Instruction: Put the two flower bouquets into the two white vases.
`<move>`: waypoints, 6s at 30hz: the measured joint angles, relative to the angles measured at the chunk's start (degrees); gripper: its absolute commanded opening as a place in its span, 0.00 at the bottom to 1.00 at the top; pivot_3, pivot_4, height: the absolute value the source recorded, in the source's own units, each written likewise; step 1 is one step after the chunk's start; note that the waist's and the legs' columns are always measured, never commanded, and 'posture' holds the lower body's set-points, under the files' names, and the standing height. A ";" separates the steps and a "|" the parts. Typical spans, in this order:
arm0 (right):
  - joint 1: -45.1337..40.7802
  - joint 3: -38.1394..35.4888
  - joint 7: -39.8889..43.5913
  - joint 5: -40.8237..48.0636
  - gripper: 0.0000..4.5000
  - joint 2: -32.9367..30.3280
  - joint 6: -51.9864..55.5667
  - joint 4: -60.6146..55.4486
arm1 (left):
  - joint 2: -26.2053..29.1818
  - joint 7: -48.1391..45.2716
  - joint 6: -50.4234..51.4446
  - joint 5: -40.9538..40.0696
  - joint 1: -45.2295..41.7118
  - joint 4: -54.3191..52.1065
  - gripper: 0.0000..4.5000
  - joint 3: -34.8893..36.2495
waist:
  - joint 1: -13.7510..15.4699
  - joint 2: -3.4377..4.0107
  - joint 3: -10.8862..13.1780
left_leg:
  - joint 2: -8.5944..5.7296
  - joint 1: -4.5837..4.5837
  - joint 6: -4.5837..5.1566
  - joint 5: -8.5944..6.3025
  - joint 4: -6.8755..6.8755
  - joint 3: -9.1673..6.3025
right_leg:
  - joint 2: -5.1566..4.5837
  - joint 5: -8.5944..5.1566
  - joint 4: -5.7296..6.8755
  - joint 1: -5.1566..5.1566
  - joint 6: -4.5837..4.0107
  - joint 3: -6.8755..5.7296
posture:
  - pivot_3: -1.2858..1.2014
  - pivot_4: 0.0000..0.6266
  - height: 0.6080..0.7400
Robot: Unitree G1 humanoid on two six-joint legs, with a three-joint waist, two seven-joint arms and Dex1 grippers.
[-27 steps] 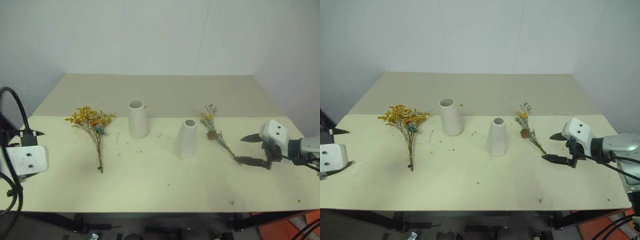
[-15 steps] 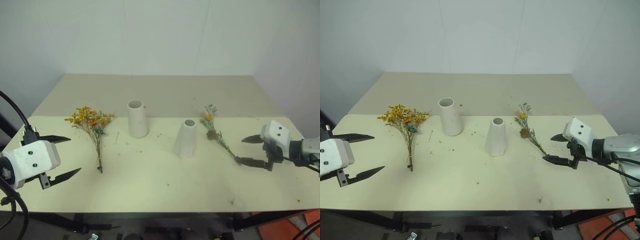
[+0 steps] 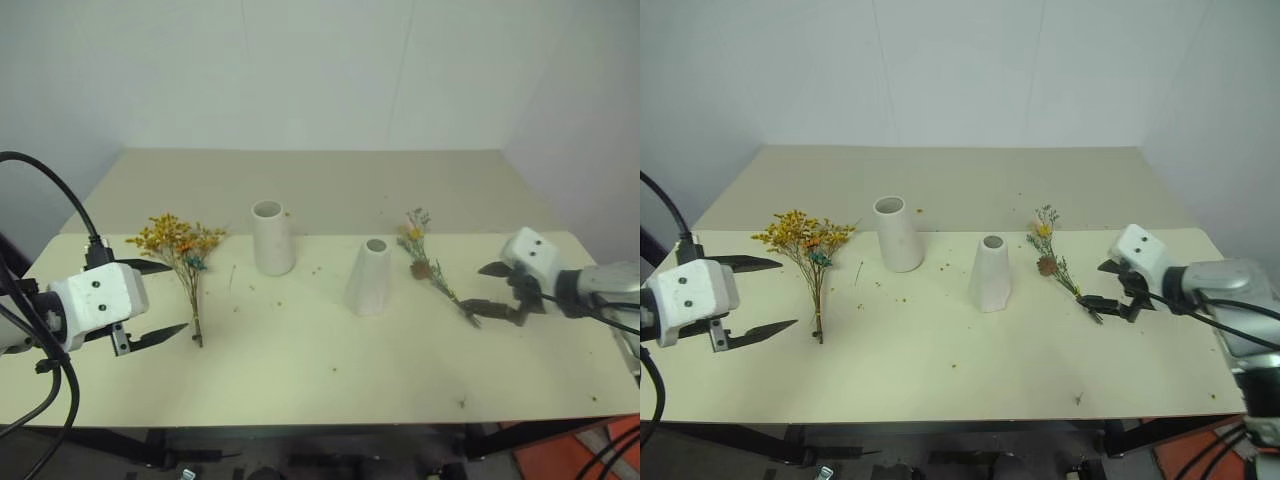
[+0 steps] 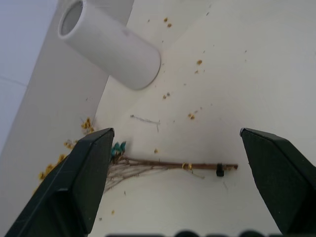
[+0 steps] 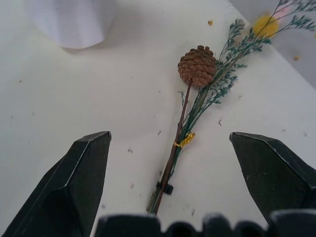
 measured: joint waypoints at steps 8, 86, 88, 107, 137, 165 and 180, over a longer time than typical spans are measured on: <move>-13.39 9.94 0.01 -7.18 1.00 5.78 5.35 14.12 | -1.61 2.09 -0.37 -1.45 -9.92 0.44 1.00 -13.04 | 0.55 0.00 0.00 | -0.08 -0.13 0.00 0.00 0.00 -0.08 | -0.04 0.04 -0.02 -0.05 0.04 -0.03 | 0.52 0.24 1.00; -1.20 -14.11 -37.43 26.09 0.01 42.01 -2.89 -22.46 | -1.76 3.96 -4.66 4.05 -11.88 4.45 1.00 -21.14 | 0.32 0.06 0.01 | -0.05 -0.15 0.01 0.00 -0.03 -0.17 | 0.00 0.05 0.04 -0.11 0.04 -0.06 | 0.52 0.24 1.00; -1.14 -13.65 -36.80 25.19 0.01 41.71 -4.13 -22.11 | -1.75 3.99 -4.55 4.04 -11.69 4.41 1.00 -21.12 | 0.31 0.06 0.01 | -0.05 -0.12 0.01 0.00 -0.03 -0.17 | 0.00 0.05 0.04 -0.09 0.04 -0.06 | 0.52 0.24 1.00; -1.02 -13.59 -36.45 23.87 0.01 41.34 -6.59 -20.08 | -1.63 4.36 -3.82 4.03 -10.80 4.04 1.00 -20.28 | 0.29 0.06 0.01 | -0.04 -0.11 0.01 0.00 -0.03 -0.17 | 0.02 0.05 0.04 -0.09 0.04 -0.06 | 0.52 0.24 1.00; 0.31 -13.38 -36.37 23.23 0.01 40.13 -6.80 -19.28 | -1.64 4.42 -3.91 4.04 -12.53 4.19 1.00 -20.45 | 0.33 0.06 0.01 | -0.04 -0.13 0.01 0.00 -0.03 -0.17 | 0.02 0.05 0.03 -0.09 0.04 -0.06 | 0.52 0.24 1.00; 8.49 -5.10 -34.35 11.50 0.01 43.95 -23.26 -17.63 | -1.74 4.63 -3.86 4.06 -12.25 4.11 1.00 -20.46 | 0.30 0.06 0.01 | -0.04 -0.12 0.01 0.00 -0.03 -0.17 | 0.03 0.05 0.03 -0.10 0.05 -0.05 | 0.52 0.24 1.00; 9.86 -6.15 -32.61 11.39 0.94 42.14 -26.88 -16.79 | -1.73 4.99 -3.98 4.06 -11.07 4.14 1.00 -20.46 | 0.35 0.06 0.01 | -0.04 -0.12 0.01 0.00 -0.03 -0.17 | 0.02 0.05 0.03 -0.09 0.05 -0.06 | 0.52 0.24 1.00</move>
